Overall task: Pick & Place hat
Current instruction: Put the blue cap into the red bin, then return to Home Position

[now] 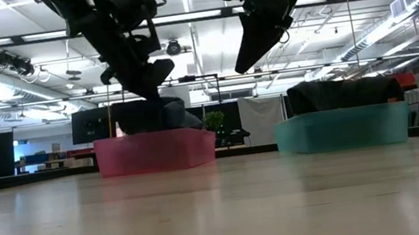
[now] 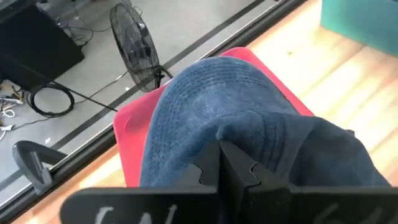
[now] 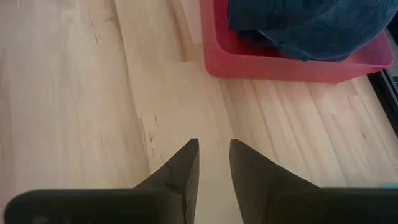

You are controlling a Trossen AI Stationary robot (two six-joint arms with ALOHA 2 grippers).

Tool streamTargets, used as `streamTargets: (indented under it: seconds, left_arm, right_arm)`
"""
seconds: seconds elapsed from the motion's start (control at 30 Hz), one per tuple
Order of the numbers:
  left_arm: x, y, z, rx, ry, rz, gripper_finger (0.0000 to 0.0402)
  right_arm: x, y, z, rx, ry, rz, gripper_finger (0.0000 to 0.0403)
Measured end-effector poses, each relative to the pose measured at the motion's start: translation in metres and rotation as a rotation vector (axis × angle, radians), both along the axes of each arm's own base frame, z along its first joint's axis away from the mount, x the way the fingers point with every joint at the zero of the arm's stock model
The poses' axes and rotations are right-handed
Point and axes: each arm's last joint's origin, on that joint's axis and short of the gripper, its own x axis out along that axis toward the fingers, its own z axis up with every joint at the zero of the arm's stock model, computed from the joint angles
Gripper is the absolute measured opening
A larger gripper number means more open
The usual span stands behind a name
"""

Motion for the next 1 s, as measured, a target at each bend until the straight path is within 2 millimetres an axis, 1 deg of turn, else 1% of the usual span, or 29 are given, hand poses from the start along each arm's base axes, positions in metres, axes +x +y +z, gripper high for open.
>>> streamTargets:
  seconds: [0.1,0.2,0.3,0.37,0.47,0.57,0.63,0.67,0.73,0.8,0.87,0.9,1.0]
  left_arm:
    - [-0.002,0.0,-0.003,-0.021,-0.028,0.031,0.0001]
    - [-0.005,0.002,-0.007,-0.085,-0.025,0.044,0.0001]
    - [-0.007,0.003,-0.014,-0.127,0.02,0.04,0.0003]
    - [-0.006,0.003,-0.016,-0.109,0.058,0.013,0.0009]
    - [-0.006,0.004,-0.016,-0.103,0.077,-0.001,0.0032]
    - [-0.007,0.003,-0.016,-0.119,0.085,-0.017,0.0071]
    - [-0.009,0.002,-0.012,-0.135,0.13,-0.057,0.0098]
    - [-0.01,-0.001,-0.005,-0.143,0.146,-0.079,0.0111]
    - [-0.013,-0.007,0.017,-0.172,0.156,-0.105,0.0132]
    - [-0.019,-0.016,0.045,-0.188,0.145,-0.122,0.0148]
    - [-0.028,-0.027,0.077,-0.171,0.114,-0.162,0.0158]
    - [-0.035,-0.033,0.094,-0.151,0.089,-0.186,0.0161]
    - [-0.064,-0.05,0.136,-0.072,0.02,-0.25,0.0164]
  right_arm:
    - [0.0,0.0,0.0,0.0,0.0,-0.001,0.0093]
    - [0.0,0.0,0.0,0.004,-0.001,-0.006,0.0094]
    - [0.0,0.0,0.0,0.004,0.0,-0.006,0.0094]
    - [0.0,0.0,0.0,0.004,0.001,-0.006,0.0094]
    - [-0.001,0.0,0.0,0.003,0.007,-0.006,0.0094]
    - [-0.004,-0.001,0.0,-0.018,0.05,0.016,0.0094]
    - [-0.01,-0.002,0.01,-0.033,0.096,0.029,0.0094]
    - [-0.012,-0.002,0.019,-0.032,0.105,0.026,0.0094]
    - [-0.02,-0.003,0.042,-0.027,0.117,-0.002,0.0094]
    - [-0.03,-0.005,0.066,-0.018,0.126,-0.02,0.0094]
    - [-0.044,-0.006,0.09,-0.016,0.117,-0.024,0.0094]
    - [-0.052,-0.008,0.101,-0.023,0.101,-0.026,0.0094]
    - [-0.082,-0.011,0.129,-0.062,0.036,-0.022,0.0094]
